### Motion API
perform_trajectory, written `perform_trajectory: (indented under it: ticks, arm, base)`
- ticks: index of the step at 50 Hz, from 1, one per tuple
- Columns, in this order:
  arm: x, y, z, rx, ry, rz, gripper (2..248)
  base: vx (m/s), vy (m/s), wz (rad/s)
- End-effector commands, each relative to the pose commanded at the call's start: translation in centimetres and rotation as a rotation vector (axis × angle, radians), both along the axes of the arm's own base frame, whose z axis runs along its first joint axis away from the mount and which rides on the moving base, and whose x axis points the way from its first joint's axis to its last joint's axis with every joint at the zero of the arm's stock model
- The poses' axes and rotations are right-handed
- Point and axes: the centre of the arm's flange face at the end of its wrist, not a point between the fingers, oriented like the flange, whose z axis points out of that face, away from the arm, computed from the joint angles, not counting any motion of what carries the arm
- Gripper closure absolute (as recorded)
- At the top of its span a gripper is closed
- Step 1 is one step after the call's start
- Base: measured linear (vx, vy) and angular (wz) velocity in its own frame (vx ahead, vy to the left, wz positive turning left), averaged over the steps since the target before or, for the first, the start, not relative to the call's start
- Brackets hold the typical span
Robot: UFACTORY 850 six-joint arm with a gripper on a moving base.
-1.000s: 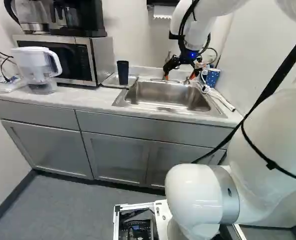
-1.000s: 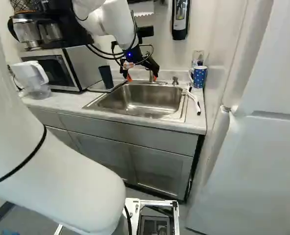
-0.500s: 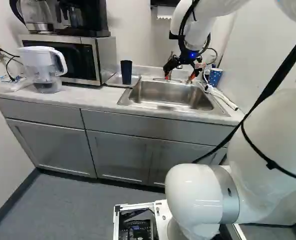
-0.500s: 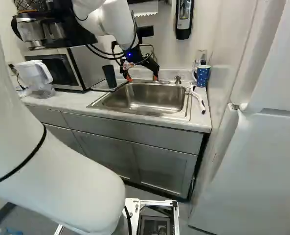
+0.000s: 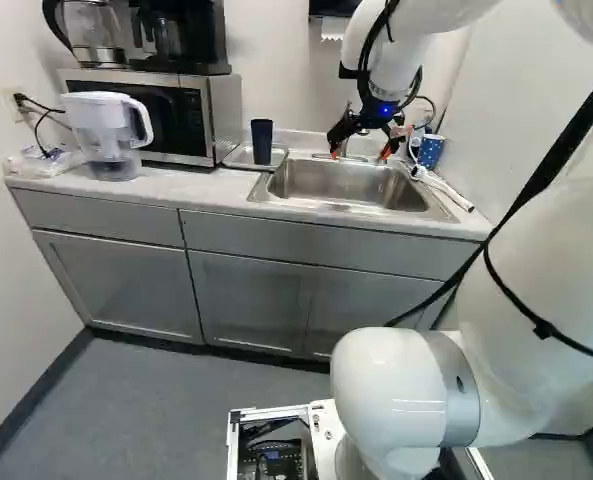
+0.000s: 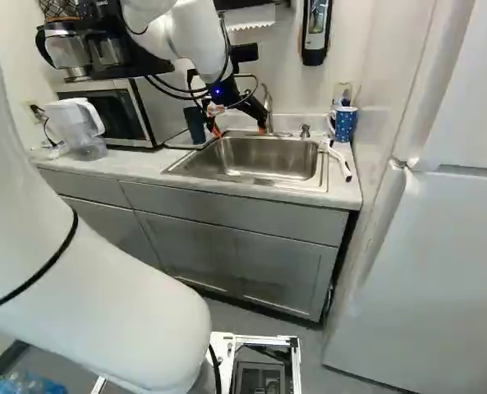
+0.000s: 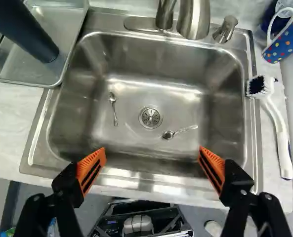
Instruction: Rinse the cup and place it in the tray
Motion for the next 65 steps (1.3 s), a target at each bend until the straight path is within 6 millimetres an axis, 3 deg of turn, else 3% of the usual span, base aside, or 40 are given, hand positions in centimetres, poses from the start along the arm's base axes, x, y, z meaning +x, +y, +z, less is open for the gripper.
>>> perform_trajectory:
  ticks: [43, 65]
  arm:
    - [0.00, 0.00, 0.00, 0.000, 0.000, 0.000, 3]
    - [0.00, 0.00, 0.00, 0.000, 0.000, 0.000, 3]
  base:
    - [-0.153, 0.057, -0.004]
    - [-0.149, 0.009, -0.233]
